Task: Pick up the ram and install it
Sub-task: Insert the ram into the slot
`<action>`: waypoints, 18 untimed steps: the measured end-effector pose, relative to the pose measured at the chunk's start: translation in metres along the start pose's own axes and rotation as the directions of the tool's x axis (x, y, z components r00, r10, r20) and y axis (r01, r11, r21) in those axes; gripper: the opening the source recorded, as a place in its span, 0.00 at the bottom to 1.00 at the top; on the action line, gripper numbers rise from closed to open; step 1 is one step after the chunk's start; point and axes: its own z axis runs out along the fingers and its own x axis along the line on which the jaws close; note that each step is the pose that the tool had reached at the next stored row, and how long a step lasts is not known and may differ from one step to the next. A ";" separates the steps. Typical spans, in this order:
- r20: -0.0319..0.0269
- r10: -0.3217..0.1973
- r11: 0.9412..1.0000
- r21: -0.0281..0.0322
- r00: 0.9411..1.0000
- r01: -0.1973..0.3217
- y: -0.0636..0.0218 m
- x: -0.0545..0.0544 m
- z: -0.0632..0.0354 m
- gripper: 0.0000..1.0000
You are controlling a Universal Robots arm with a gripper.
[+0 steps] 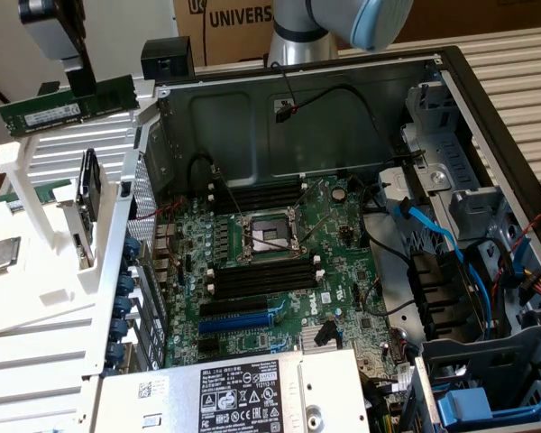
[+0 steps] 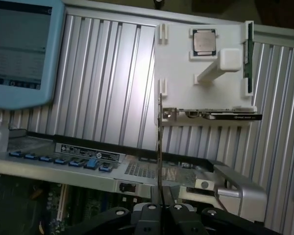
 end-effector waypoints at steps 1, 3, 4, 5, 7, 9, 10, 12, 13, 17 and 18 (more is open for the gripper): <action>-0.001 0.000 1.000 -0.001 1.000 0.000 -0.0034 0.000 0.0000 0.12; -0.002 0.000 1.000 -0.002 1.000 0.000 -0.0139 0.002 -0.0001 0.12; -0.003 0.000 1.000 -0.002 1.000 0.000 -0.0175 0.002 -0.0001 0.12; -0.003 0.000 1.000 -0.002 1.000 0.000 -0.0210 0.003 -0.0001 0.12; -0.005 0.000 1.000 -0.002 1.000 0.000 -0.0322 0.004 -0.0002 0.12; -0.007 0.000 1.000 -0.003 1.000 0.000 -0.0401 0.005 -0.0002 0.12; -0.008 0.000 1.000 -0.003 1.000 0.000 -0.0439 0.006 -0.0003 0.12; -0.010 0.000 1.000 -0.004 1.000 0.000 -0.0518 0.007 -0.0003 0.12; -0.011 0.000 1.000 -0.004 1.000 0.000 -0.0556 0.007 -0.0003 0.12; -0.013 0.000 1.000 -0.004 1.000 0.000 -0.0715 0.009 -0.0004 0.12; -0.014 0.000 1.000 -0.004 1.000 0.000 -0.0759 0.010 -0.0004 0.12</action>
